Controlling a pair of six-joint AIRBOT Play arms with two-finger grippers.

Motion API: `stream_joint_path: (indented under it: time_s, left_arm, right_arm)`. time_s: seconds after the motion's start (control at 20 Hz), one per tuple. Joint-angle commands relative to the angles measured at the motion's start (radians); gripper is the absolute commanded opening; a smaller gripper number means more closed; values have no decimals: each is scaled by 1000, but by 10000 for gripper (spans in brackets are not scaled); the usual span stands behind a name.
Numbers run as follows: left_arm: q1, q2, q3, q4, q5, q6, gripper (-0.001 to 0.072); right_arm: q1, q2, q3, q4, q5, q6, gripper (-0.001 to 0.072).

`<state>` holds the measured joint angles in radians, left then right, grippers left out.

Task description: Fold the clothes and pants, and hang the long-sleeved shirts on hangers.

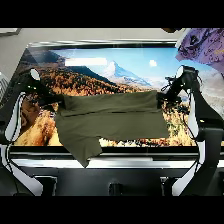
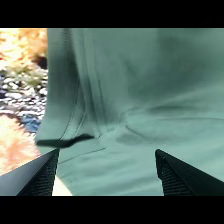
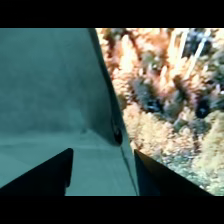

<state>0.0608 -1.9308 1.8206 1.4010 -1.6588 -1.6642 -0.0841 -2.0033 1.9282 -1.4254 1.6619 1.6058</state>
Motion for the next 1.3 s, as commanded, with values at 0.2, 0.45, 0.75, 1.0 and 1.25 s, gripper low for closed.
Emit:
stream_joint_path:
  time_s: [0.2,0.45,0.75,1.0,1.25]
  left_arm:
    - [145,309,-101,91,46,-4,719]
    - [303,681,-709,-155,188,34,719]
    - [292,985,-1306,-436,370,22,719]
    - [196,1009,-1448,-498,465,22,718]
    - [64,992,-1451,-528,568,-6,718]
  right_arm:
    - [-286,241,-29,275,-10,-85,552]
    - [-495,454,-449,473,-108,-163,550]
    - [-474,575,-755,480,-181,-205,542]
    - [-452,582,-763,508,-187,-204,541]
    - [-452,582,-763,513,-173,-204,541]
